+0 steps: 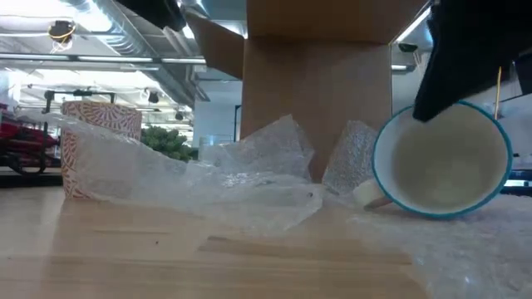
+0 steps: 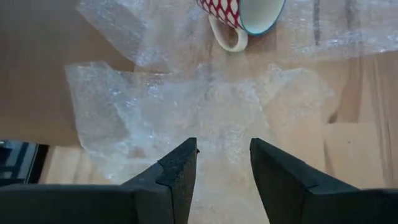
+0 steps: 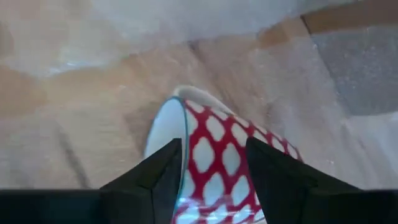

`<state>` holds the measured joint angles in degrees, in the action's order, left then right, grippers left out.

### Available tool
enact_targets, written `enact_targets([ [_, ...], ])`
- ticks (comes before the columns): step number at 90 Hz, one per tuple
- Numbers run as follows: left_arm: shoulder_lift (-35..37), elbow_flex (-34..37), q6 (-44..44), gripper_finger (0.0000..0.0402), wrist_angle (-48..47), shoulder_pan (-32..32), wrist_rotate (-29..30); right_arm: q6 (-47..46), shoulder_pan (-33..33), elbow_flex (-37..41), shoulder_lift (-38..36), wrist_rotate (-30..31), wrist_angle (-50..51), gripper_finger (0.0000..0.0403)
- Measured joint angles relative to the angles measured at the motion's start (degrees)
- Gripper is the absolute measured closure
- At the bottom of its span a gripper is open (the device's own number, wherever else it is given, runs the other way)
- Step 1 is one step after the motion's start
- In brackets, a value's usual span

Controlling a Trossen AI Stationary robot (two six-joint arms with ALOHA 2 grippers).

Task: Wrap mug
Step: Put the red mug on top of the right bubble wrap on the table

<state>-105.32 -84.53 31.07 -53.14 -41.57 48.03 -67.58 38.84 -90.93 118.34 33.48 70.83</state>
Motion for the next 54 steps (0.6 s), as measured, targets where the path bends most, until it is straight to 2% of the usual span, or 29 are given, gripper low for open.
enact_targets([
  [16,0.00,0.00,0.02,0.0267,0.14,-0.01,0.00,-0.10,-0.55,1.33,-0.24,0.19,0.26,0.0281],
  [32,0.00,0.00,0.00,0.0267,0.27,0.14,0.04,0.03,-0.73,1.12,-0.31,1.02,3.24,0.0337],
  [43,0.00,0.00,-0.74,0.0267,0.28,0.17,0.11,-2.93,-0.66,-1.32,-0.49,0.41,9.86,0.0385],
  [54,0.00,0.00,-1.49,0.0267,0.26,0.17,0.15,-8.80,-0.61,-4.16,-1.95,-3.02,13.78,0.0394],
])
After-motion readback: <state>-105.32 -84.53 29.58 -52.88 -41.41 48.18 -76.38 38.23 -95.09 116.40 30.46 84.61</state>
